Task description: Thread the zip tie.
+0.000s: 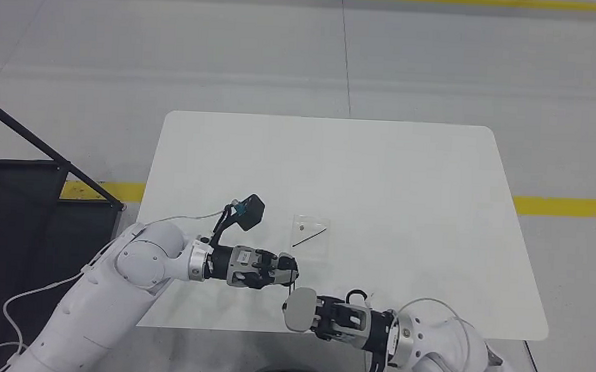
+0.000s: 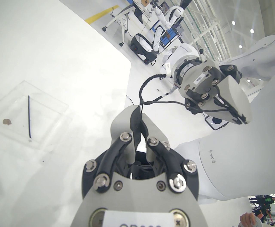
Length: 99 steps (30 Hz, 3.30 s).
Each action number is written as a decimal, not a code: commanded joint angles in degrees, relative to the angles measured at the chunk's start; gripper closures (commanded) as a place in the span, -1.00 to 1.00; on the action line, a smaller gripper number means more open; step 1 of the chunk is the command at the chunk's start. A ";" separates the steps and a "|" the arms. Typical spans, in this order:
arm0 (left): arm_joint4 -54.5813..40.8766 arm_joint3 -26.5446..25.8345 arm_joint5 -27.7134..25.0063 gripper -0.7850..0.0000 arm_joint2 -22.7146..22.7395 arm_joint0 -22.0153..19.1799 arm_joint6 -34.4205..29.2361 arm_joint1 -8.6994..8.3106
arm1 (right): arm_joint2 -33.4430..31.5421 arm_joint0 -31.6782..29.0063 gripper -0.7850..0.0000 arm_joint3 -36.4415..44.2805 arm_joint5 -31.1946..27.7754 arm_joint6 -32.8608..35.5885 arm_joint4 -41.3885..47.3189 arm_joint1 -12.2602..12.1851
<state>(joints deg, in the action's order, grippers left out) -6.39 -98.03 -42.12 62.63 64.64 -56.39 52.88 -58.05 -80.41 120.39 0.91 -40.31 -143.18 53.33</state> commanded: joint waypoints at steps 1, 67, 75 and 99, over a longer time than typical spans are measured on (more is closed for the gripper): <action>0.00 0.00 0.00 1.00 0.00 0.00 0.00 0.00 | -0.04 0.02 1.00 -0.01 -0.11 -0.06 -0.06 0.04; 0.00 0.00 0.00 1.00 0.00 0.00 0.00 0.00 | 0.12 1.63 1.00 -1.11 -9.08 -1.75 -2.29 1.15; 2.70 -1.45 0.46 1.00 0.30 1.25 2.94 -0.01 | 0.62 2.21 1.00 -1.23 -10.56 -1.65 -2.62 1.25; 21.15 -5.49 -3.61 1.00 3.50 5.65 17.23 0.02 | 0.70 2.48 1.00 -1.22 -11.92 -0.63 -2.96 1.34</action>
<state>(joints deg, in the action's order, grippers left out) 13.76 -103.37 -45.48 66.02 70.07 -40.00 52.88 -57.36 -77.94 119.18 -11.03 -40.94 -146.15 54.67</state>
